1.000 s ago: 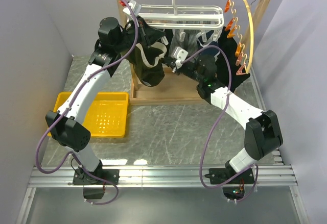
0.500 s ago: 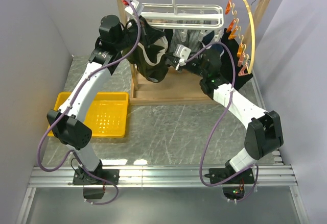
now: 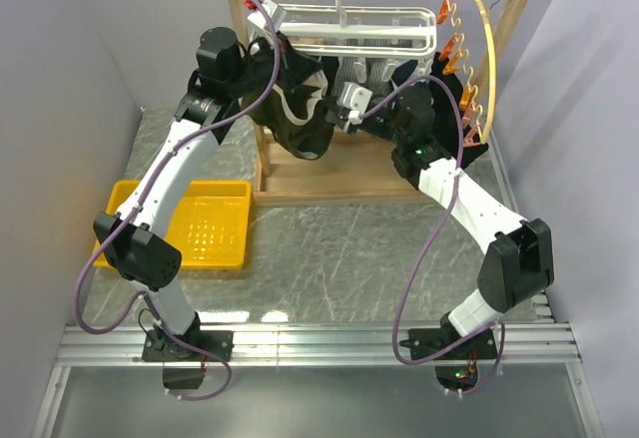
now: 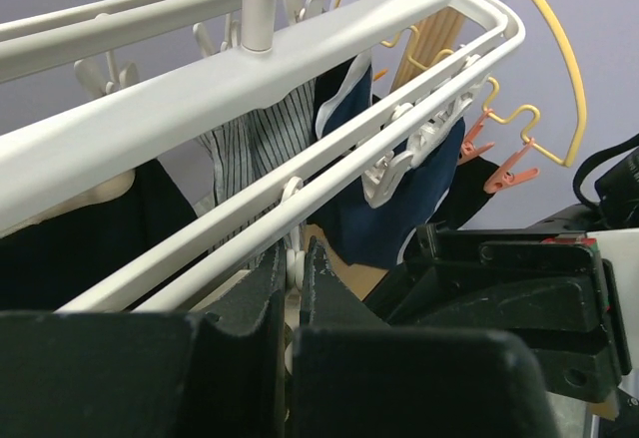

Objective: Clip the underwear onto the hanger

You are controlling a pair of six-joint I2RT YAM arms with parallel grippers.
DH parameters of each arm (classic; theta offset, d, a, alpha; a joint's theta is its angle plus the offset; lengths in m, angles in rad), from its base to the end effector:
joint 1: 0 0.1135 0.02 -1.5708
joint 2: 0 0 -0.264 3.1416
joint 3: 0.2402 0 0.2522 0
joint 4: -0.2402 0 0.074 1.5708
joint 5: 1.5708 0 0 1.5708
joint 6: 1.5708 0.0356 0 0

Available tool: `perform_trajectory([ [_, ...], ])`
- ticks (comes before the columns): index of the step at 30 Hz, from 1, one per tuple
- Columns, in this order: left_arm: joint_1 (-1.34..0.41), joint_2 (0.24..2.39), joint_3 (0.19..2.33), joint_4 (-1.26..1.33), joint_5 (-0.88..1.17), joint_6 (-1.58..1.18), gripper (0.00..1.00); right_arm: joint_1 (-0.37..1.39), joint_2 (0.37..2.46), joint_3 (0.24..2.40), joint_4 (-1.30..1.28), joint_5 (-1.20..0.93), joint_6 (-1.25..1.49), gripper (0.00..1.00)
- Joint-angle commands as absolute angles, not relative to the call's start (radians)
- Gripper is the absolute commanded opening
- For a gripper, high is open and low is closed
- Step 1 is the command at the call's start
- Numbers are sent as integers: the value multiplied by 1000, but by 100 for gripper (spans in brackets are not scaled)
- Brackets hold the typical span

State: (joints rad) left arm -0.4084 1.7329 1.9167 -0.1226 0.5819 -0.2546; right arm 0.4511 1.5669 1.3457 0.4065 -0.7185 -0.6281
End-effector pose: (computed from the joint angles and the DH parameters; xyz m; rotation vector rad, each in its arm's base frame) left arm 0.3557 -0.1752 0.4841 0.6009 1.4824 -0.9590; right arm 0.3230 0.1825 0.4009 -1.1841 0.8211 0.3513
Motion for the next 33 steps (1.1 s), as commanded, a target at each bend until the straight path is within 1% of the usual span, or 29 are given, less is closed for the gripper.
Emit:
perform_trajectory([
  [1, -433, 1793, 1874, -509, 643, -212, 0, 456, 1555, 1404, 393, -709, -658, 0],
  [6, -446, 1798, 1890, -537, 606, -178, 0, 460, 1562, 1425, 361, -707, -678, 0],
  [21, -454, 1793, 1885, -551, 598, -143, 0, 465, 1598, 1491, 270, -709, -706, 0],
  [33, -483, 1810, 1913, -617, 525, -63, 0, 466, 1615, 1522, 238, -712, -718, 0],
])
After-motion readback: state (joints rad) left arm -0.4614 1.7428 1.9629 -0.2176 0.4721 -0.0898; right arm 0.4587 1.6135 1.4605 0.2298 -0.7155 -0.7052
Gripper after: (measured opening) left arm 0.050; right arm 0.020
